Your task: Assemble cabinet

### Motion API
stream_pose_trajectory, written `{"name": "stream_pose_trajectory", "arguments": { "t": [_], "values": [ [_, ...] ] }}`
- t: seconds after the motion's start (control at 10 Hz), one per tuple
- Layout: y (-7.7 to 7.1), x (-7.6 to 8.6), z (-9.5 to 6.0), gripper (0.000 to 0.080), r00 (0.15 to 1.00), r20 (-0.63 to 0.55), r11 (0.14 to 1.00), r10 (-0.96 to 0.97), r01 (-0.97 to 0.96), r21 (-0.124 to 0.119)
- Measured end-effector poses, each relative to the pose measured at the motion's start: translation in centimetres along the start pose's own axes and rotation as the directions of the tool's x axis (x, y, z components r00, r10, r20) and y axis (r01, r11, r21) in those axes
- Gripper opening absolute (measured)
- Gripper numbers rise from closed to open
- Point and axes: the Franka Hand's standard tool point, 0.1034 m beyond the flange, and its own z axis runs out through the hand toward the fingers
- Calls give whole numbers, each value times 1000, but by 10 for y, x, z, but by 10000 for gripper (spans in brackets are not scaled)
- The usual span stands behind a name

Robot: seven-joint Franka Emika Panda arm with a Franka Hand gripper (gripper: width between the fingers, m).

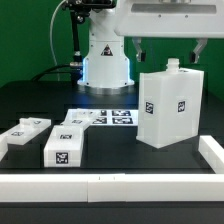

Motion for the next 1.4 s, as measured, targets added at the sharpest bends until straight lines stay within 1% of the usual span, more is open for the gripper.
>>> {"name": "stream_pose_trajectory", "arguments": {
  "t": [0.1, 0.2, 0.3, 0.4, 0.6, 0.7, 0.8, 0.9, 1.0, 1.2, 1.3, 1.4],
  "values": [
    [-9, -3, 5, 795, 997, -8, 997, 73, -73, 12],
    [-8, -3, 13, 795, 983, 6, 979, 183, -183, 87],
    [-6, -4, 13, 795, 983, 10, 979, 184, -185, 85],
    [-7, -4, 13, 688, 983, 11, 979, 183, -183, 85],
    [-7, -4, 13, 414, 983, 11, 979, 183, -183, 85],
    [-7, -4, 13, 414, 983, 11, 979, 182, -183, 85],
    [-7, -4, 13, 215, 983, 11, 979, 182, -183, 85],
    [-7, -4, 13, 212, 986, 8, 983, 164, -164, 81],
    [-6, -4, 12, 212, 993, 2, 990, 120, -120, 68],
    [-2, -2, 8, 212, 1000, 5, 1000, 2, -3, 25],
    [-2, 0, 6, 212, 998, 8, 997, -68, 68, 23],
    [-2, 2, 3, 212, 981, 34, 981, -193, 193, 20]
  ]
}}
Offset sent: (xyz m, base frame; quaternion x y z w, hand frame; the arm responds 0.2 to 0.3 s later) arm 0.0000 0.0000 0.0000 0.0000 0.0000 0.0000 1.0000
